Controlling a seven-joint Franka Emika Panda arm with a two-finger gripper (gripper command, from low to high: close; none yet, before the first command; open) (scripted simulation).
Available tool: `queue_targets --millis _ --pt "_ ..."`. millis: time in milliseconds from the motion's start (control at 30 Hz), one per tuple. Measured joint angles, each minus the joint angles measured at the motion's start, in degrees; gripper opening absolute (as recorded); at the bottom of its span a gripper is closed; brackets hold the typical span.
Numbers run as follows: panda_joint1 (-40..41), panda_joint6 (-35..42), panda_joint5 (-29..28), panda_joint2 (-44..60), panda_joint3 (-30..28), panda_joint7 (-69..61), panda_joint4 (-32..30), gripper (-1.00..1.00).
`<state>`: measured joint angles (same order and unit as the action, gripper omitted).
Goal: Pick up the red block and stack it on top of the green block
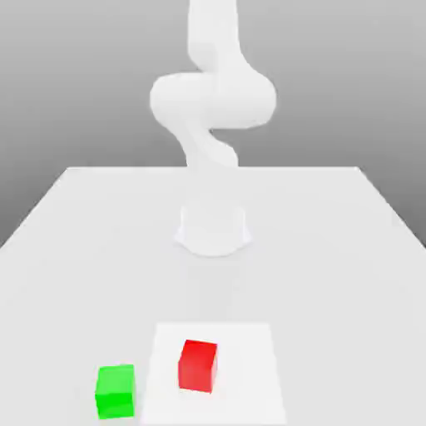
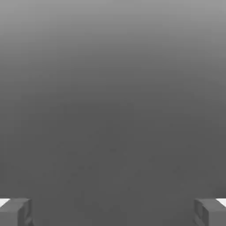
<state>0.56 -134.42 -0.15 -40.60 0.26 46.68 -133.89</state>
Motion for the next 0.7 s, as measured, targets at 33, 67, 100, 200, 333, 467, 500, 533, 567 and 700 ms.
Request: queue_targets --millis 33,67,100,200,333,467,500,533,567,700 --pt "0.2 -1.1 -0.1 2.3 0.1 0.4 -0.9 0.00" --pt "0.5 -2.2 -0.1 4.4 0.2 0.7 -1.8 0.00" --pt "0.7 -3.3 -0.2 6.5 0.3 1.1 -2.6 0.00" --pt "1.1 -6.4 -0.5 12.8 0.3 2.2 -5.2 0.00" --pt "1.8 -10.6 -0.7 21.1 0.6 3.5 -8.5 0.00" --pt "2.4 -14.8 -0.8 29.4 0.6 4.7 -11.9 0.00" --pt "2.5 -15.9 -0.8 31.5 0.6 5.0 -12.7 0.00" --pt "2.6 -16.9 -0.8 33.6 0.5 5.3 -13.5 0.00" --pt "2.7 -18.0 -0.7 35.7 0.5 5.6 -14.4 0.00" --pt "3.1 -22.2 -0.2 44.0 0.4 6.3 -17.7 0.00"
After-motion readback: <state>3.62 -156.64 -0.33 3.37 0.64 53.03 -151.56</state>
